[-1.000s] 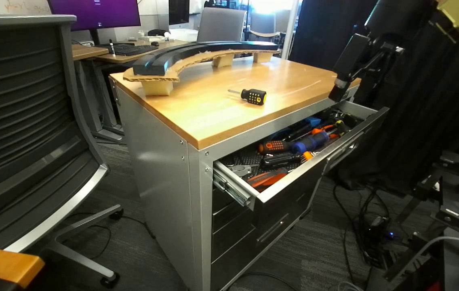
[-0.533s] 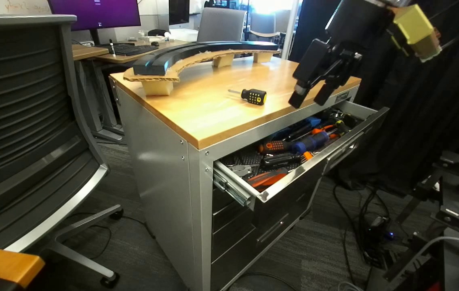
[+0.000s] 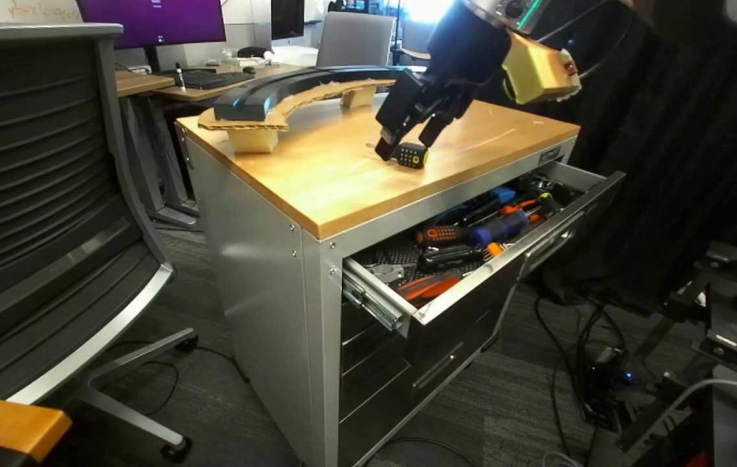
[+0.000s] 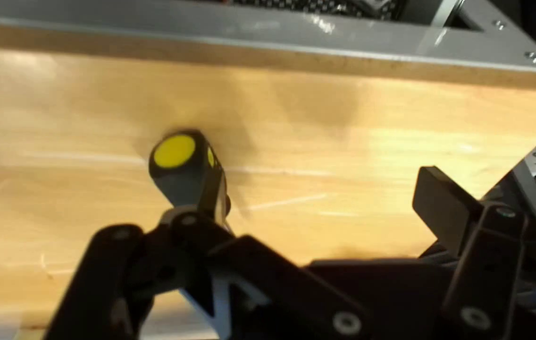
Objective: Put the screwdriver in the open drawer then close it
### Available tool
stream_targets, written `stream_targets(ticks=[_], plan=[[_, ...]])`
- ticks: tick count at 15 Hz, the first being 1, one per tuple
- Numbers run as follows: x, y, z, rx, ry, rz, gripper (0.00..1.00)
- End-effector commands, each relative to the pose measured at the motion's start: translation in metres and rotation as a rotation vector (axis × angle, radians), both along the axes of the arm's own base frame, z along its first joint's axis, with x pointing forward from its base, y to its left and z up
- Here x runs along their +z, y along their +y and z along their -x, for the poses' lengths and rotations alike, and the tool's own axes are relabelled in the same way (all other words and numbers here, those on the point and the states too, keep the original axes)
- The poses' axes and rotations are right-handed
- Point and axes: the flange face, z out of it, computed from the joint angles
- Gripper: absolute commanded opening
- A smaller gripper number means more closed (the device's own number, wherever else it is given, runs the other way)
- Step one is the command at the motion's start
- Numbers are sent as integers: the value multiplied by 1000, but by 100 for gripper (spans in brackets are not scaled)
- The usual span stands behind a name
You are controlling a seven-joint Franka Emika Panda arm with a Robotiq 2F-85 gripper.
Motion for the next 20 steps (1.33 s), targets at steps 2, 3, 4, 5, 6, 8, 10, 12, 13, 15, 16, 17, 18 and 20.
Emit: stream_targets(ticks=[2, 3, 4, 5, 6, 8, 10, 12, 13, 15, 16, 17, 18, 20], plan=[[9, 9, -38, 6, -95, 69, 100], [5, 8, -44, 1, -102, 84, 100], [2, 7, -48, 0, -108, 105, 100], [-1, 6, -51, 0, -108, 126, 100], [-5, 4, -53, -1, -99, 154, 100], [-15, -2, -56, -15, -61, 190, 100], [-24, -9, -57, -34, -29, 212, 100], [-23, -15, -58, -50, -12, 215, 75], [-23, -18, -57, -58, -9, 215, 66], [-18, -23, -58, -72, -6, 217, 51], [-15, -27, -58, -80, -3, 213, 42], [-14, -31, -58, -88, 9, 206, 35], [-16, -35, -56, -92, 36, 198, 27], [-25, -39, -46, -60, 148, 155, 11]])
